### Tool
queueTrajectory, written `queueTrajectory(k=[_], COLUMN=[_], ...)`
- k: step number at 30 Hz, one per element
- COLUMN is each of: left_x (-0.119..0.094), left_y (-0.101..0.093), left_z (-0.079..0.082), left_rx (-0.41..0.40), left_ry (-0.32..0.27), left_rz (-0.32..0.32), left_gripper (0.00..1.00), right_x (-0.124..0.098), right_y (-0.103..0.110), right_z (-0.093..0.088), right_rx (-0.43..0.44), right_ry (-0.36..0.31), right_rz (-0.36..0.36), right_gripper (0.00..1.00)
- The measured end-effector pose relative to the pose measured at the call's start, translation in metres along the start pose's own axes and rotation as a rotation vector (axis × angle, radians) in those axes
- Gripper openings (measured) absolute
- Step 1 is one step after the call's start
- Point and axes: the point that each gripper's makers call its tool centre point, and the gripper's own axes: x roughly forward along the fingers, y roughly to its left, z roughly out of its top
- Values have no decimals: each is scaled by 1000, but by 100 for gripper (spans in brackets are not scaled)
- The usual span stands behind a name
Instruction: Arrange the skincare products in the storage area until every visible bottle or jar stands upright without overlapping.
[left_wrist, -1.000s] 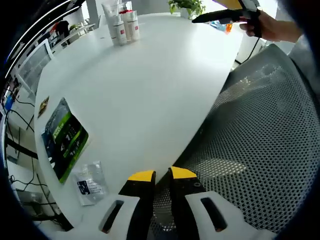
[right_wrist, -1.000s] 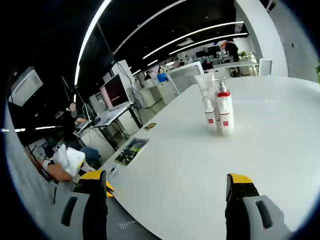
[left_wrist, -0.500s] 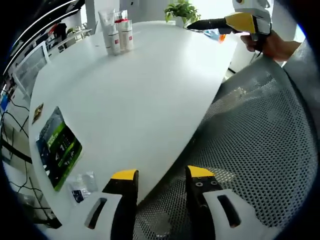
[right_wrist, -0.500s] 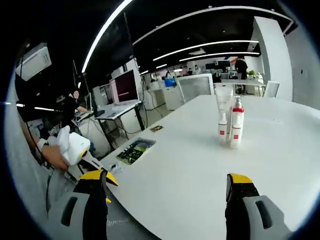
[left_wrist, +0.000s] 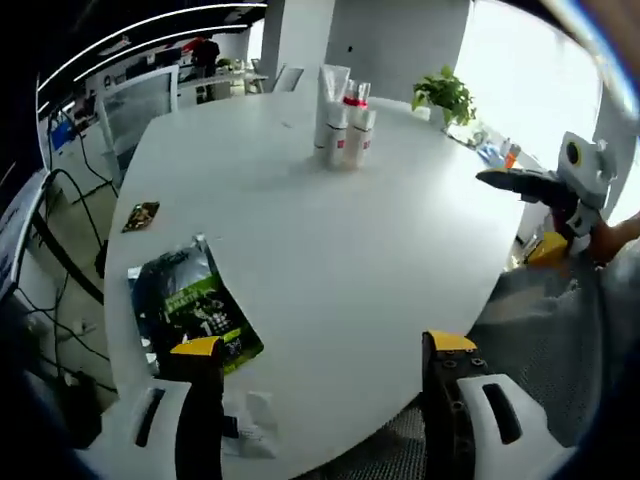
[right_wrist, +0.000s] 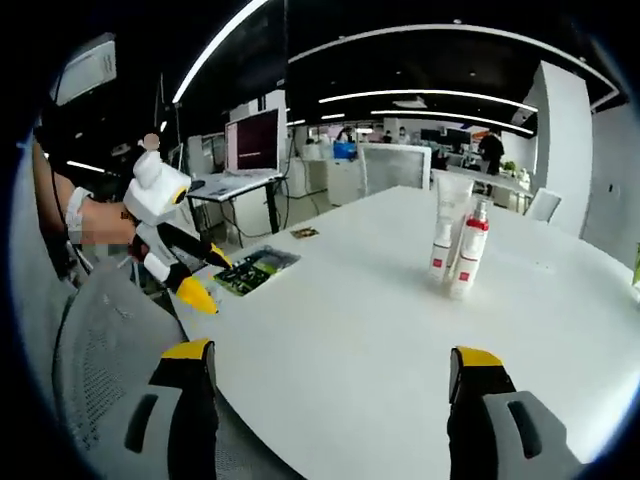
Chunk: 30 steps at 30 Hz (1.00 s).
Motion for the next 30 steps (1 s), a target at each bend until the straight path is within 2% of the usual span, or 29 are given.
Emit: queueTrajectory(k=[2, 6, 11, 16, 21, 23, 24, 25, 28, 30], left_x=[0, 2, 7, 15, 23, 21, 21, 22, 33, 40], left_y=[20, 55, 82, 97, 109, 122, 127, 128, 126, 123], left_z=[2, 10, 4, -8, -10, -7, 1, 3, -3, -7], left_rx=[-76, -131, -198, -198, -201, -203, -173, -169, -156, -165], left_ry=[32, 23, 62, 130, 158, 155, 122, 114, 163, 179], left_rz=[55, 141, 188, 219, 260, 344, 379, 393, 396, 377], left_gripper=[84, 96, 99, 99, 99, 99, 99, 99, 99, 99], right_x=[0, 1, 2, 3, 4, 4, 4, 4, 5, 5], right_y=[0, -1, -1, 1, 3, 3, 3, 3, 2, 3], right_z=[-1, -3, -5, -6, -9, -10, -10, -10, -12, -13], right_rx=[-4, -11, -25, -51, -73, -83, -85, -85, -85, -86], right_ry=[4, 14, 22, 31, 46, 53, 53, 54, 63, 67], right_rz=[0, -3, -6, -3, 3, -1, -2, -2, 0, 4], right_gripper=[96, 95, 95, 93, 92, 92, 92, 92, 92, 92])
